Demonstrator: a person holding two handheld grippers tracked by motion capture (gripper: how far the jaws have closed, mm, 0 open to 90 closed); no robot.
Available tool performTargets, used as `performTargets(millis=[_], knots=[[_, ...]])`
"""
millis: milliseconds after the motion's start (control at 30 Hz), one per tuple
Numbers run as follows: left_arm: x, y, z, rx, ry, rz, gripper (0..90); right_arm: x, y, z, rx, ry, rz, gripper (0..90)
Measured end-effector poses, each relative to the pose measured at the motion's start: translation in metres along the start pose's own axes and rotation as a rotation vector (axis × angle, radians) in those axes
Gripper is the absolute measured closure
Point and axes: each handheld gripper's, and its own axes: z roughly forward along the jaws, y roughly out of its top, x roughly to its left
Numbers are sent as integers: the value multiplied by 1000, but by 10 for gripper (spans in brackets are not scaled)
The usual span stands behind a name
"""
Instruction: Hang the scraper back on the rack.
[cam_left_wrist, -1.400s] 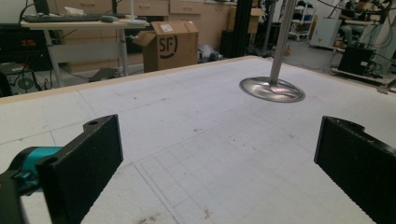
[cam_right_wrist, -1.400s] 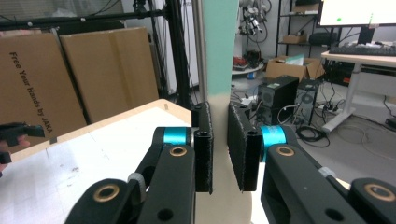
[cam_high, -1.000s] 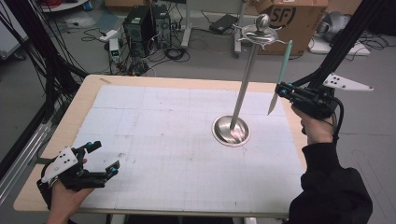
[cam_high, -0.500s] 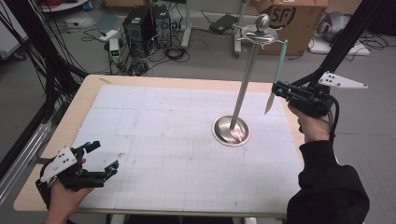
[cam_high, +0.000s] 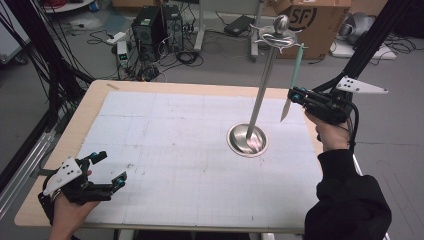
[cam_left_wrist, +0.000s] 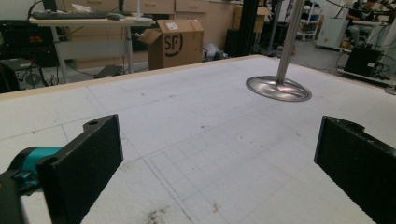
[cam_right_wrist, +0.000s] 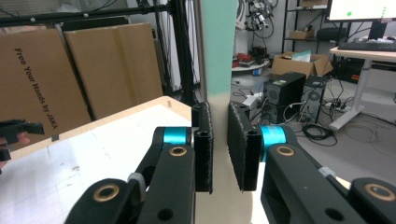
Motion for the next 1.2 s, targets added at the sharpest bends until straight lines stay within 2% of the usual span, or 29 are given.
performTargets(millis=[300, 367, 467, 500, 600, 700, 833, 933, 1000, 1100, 1200], knots=[[1, 1, -3, -8, 6, -1, 17, 3, -2, 8, -12, 3, 11, 789], [1, 1, -3, -7, 5, 0, 17, 5, -2, 8, -13, -10, 8, 713], [1, 1, -3, -6, 5, -4, 17, 8, -5, 8, 14, -13, -8, 665], [1, 1, -2, -7, 4, -6, 17, 9, -7, 8, 6, -24, -16, 637], [0, 1, -2, -8, 3, -5, 17, 11, -16, 6, -11, -21, 8, 532], [-1, 2, -2, -11, 1, -3, 17, 16, -26, 2, -18, -27, 4, 440], [-1, 2, -1, -8, -1, -3, 17, 24, -43, -7, -47, 13, 18, 348], [-2, 2, 1, -7, -5, -1, 17, 32, -59, -15, -81, 31, 21, 242], [-2, 2, 2, -9, -8, 2, 17, 38, -70, -18, -71, 44, 29, 154], [-4, 3, 4, -8, -14, 6, 17, 47, -87, -16, -12, 67, 35, 0], [-4, 3, 6, -7, -20, 8, 17, 55, -103, -15, 11, 50, 15, 0]])
